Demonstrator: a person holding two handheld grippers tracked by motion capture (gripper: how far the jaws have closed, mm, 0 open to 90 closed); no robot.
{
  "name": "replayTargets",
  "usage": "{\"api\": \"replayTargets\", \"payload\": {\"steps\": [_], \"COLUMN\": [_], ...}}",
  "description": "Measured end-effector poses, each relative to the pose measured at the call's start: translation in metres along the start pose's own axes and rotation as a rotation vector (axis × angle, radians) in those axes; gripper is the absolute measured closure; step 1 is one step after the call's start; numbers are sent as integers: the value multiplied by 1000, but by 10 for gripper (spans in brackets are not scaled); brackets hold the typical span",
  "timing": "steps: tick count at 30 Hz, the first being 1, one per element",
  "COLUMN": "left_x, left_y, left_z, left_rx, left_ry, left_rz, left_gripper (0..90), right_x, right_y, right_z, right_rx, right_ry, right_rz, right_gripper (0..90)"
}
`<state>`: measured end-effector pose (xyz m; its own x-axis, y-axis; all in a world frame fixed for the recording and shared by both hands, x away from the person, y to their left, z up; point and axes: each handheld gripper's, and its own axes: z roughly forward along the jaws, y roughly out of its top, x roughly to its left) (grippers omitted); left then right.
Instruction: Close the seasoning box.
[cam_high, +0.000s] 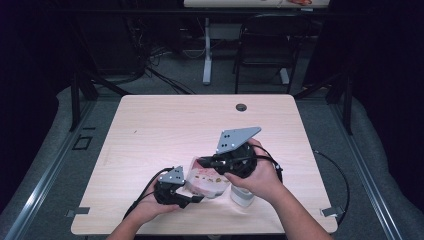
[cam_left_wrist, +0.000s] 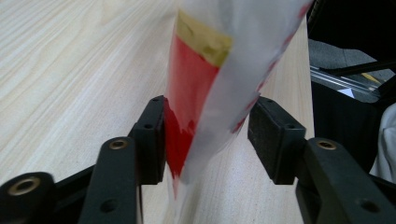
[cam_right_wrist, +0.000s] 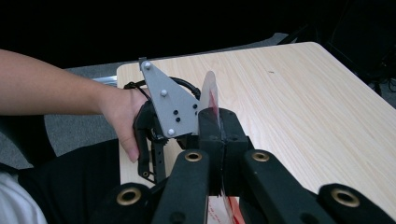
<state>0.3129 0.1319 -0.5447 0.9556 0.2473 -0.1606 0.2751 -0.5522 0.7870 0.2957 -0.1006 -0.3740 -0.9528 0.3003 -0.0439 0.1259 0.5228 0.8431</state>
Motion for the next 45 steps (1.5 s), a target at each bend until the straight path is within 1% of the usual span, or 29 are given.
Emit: {"api": "replayTargets", "payload": {"steps": [3, 6, 10, 14, 17, 20, 22, 25, 30, 32, 34, 35, 36, 40, 45], "left_x": [0, -1, -1, -1, -1, -1, -1, -1, -2, -3, -3, -3, -3, -3, -3], "left_y": [0, 1, 2, 3, 2, 1, 1, 1, 3, 2, 3, 3, 3, 3, 3], "left_z": [-2, -4, -9, -12, -13, -16, -18, -20, -24, -24, -26, -27, -27, -30, -32], "left_rx": [-1, 3, 9, 18, 28, 35, 34, 46, 56, 51, 61, 69, 66, 82, 95], "left_ry": [0, -8, 9, 6, 0, 8, 9, 10, 6, -1, -6, -4, -3, 15, 24], "left_rz": [-2, -11, -10, -20, -22, -28, -41, -47, -58, -58, -58, -56, -59, -52, -56], "left_gripper": [553, 575, 605, 625, 635, 652, 666, 682, 705, 710, 713, 714, 714, 718, 727], "right_x": [0, 0, 0, -1, -1, 0, 1, 0, -1, -1, 0, 0, 0, 0, -3], "right_y": [0, 0, -2, -2, -3, -4, -5, -6, -6, -5, -4, -4, -4, -6, -11], "right_z": [-1, -1, -3, -5, -5, -5, -5, -6, -8, -9, -9, -9, -9, -10, -9], "right_rx": [-5, -14, -23, -30, -21, -17, -17, -17, -9, -2, -1, 2, 4, 5, 5], "right_ry": [2, 4, 8, 13, 9, 8, 6, 3, 1, -1, -4, -4, -5, -12, -17], "right_rz": [-1, 1, 6, 11, 6, 3, 4, 6, 5, -2, -2, 2, 2, 0, 3], "right_gripper": [900, 900, 900, 900, 900, 899, 898, 895, 886, 885, 881, 881, 879, 874, 875]}}
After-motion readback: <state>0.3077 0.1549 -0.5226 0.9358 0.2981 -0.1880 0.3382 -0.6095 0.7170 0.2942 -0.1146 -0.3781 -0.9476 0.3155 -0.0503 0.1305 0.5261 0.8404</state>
